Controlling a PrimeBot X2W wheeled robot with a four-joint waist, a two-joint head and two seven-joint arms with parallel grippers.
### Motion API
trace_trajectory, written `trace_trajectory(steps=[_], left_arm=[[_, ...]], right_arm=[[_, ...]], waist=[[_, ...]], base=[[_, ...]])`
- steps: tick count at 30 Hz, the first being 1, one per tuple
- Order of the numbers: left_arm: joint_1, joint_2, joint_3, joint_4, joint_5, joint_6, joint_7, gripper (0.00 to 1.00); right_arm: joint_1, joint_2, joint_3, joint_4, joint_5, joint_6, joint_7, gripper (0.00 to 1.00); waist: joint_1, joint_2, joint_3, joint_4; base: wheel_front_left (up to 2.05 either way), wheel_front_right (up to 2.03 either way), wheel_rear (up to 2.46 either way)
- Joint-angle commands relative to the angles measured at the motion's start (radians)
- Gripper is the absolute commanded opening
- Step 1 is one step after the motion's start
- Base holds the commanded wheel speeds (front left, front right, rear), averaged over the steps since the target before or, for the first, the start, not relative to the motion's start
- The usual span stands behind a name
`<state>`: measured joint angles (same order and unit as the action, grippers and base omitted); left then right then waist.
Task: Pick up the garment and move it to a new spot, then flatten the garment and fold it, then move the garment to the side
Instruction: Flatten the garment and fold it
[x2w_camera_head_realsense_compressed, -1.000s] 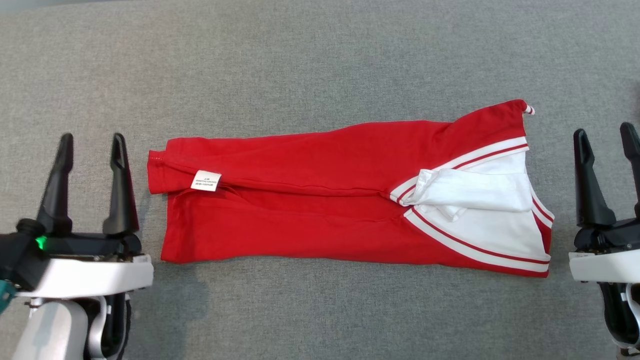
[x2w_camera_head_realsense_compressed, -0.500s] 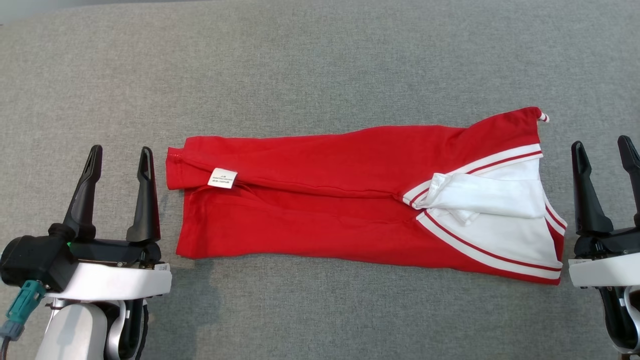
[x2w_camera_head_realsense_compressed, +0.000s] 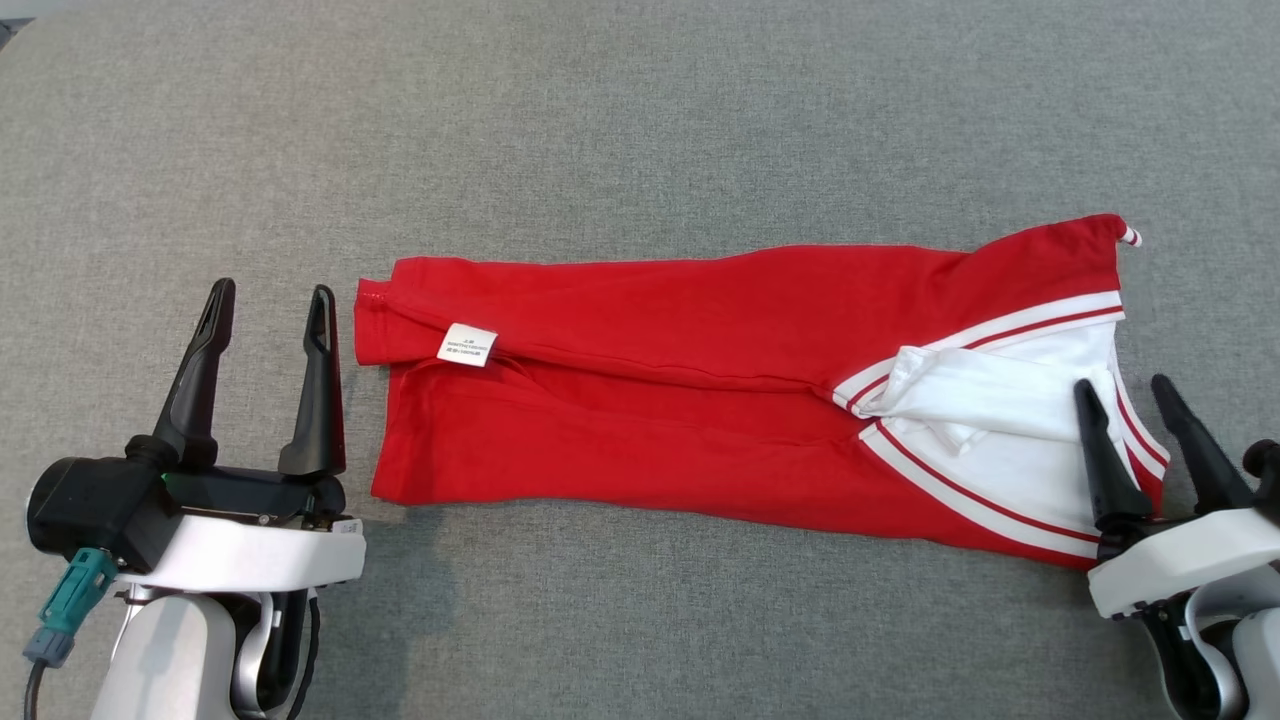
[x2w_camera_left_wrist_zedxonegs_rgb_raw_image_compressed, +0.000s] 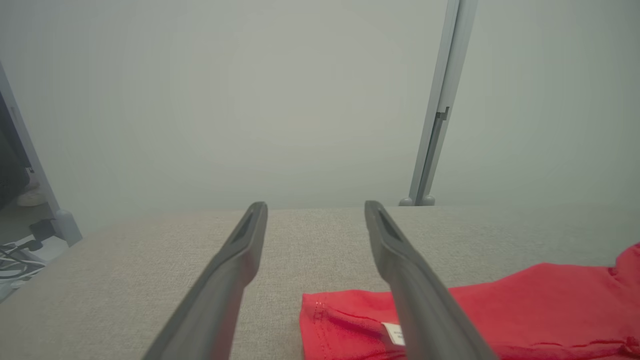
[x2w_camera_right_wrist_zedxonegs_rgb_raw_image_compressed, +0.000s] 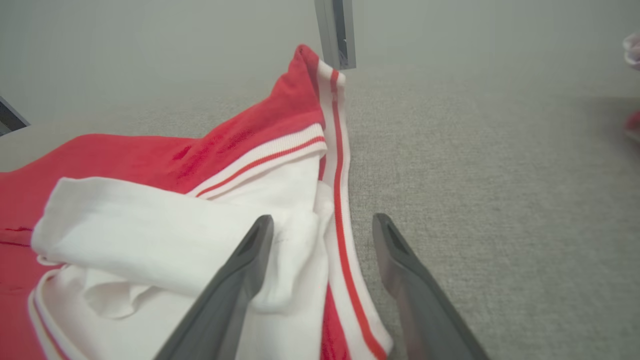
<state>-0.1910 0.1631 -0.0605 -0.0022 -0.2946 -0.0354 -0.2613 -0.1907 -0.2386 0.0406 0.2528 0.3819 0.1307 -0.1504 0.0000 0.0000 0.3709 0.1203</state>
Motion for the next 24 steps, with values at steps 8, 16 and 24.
trace_trajectory(steps=[8, 16, 24], left_arm=[[-0.014, -0.014, 0.023, -0.003, 0.024, -0.019, -0.001, 1.00], [-0.015, -0.024, 0.043, -0.008, 0.037, -0.024, -0.001, 1.00], [-0.005, -0.027, 0.057, -0.019, 0.048, -0.025, -0.001, 1.00]], right_arm=[[-0.054, 0.002, 0.080, 0.134, 0.070, 0.000, 0.002, 0.36], [-0.074, -0.043, 0.096, 0.163, 0.105, -0.002, -0.024, 0.00], [-0.063, -0.126, -0.003, 0.154, 0.127, -0.001, -0.064, 0.00]], waist=[[0.0000, 0.0000, 0.015, 0.004], [0.0000, 0.0000, 0.024, -0.012], [0.0000, 0.0000, 0.023, -0.052]], base=[[0.00, 0.00, 0.00], [0.00, 0.00, 0.00], [0.00, 0.00, 0.00]])
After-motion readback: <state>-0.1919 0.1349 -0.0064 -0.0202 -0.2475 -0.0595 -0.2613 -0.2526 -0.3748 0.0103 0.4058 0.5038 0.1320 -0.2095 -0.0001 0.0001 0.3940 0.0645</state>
